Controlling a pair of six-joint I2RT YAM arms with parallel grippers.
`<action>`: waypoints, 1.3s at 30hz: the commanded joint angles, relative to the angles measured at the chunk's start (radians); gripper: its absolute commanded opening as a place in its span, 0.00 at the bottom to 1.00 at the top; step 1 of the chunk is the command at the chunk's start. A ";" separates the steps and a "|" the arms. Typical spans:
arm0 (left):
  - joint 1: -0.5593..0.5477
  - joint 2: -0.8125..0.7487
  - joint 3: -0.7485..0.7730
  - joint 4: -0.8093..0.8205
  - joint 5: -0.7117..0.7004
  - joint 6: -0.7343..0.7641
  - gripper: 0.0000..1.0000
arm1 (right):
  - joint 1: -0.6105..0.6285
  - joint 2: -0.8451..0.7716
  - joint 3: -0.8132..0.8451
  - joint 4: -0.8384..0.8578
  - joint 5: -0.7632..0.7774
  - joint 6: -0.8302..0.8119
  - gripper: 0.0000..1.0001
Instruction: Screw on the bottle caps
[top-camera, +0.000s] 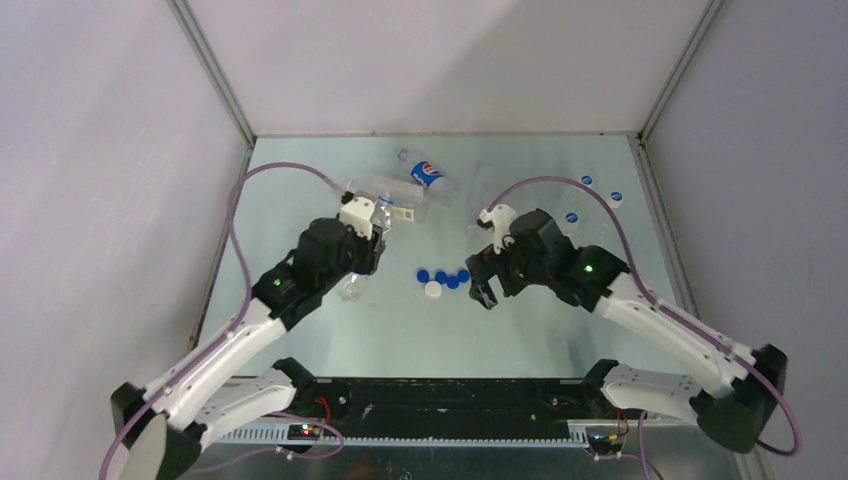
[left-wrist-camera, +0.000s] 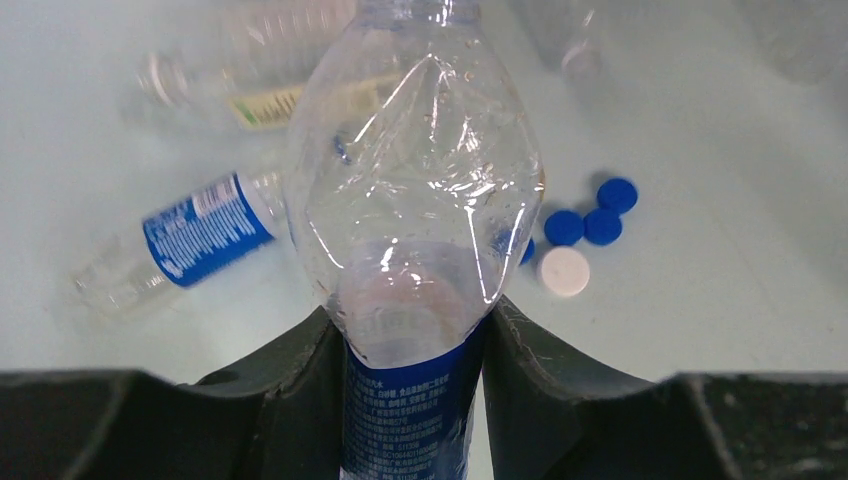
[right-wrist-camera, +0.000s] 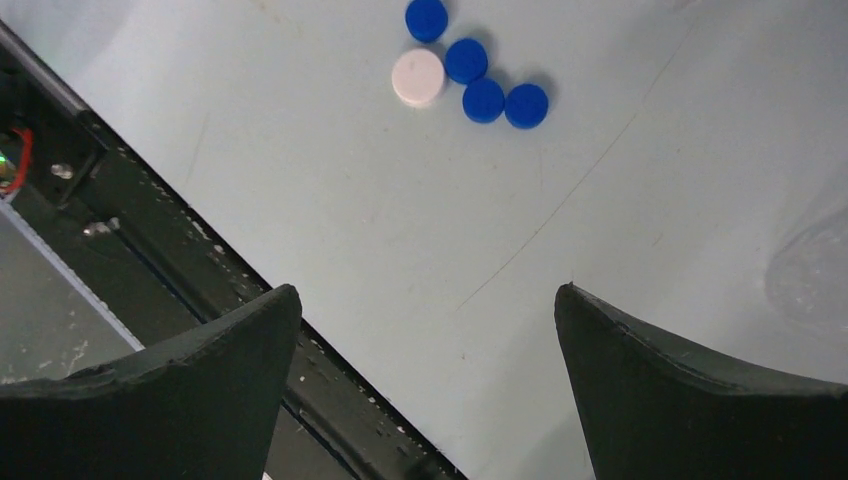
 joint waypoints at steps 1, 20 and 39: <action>-0.002 -0.138 -0.059 0.131 0.030 0.120 0.45 | -0.004 0.120 0.020 0.073 0.040 0.036 0.99; -0.003 -0.466 -0.330 0.583 -0.014 0.274 0.45 | -0.052 0.622 0.190 0.092 0.360 0.652 0.86; -0.004 -0.589 -0.370 0.585 -0.066 0.263 0.46 | -0.032 0.950 0.464 -0.153 0.444 1.056 0.75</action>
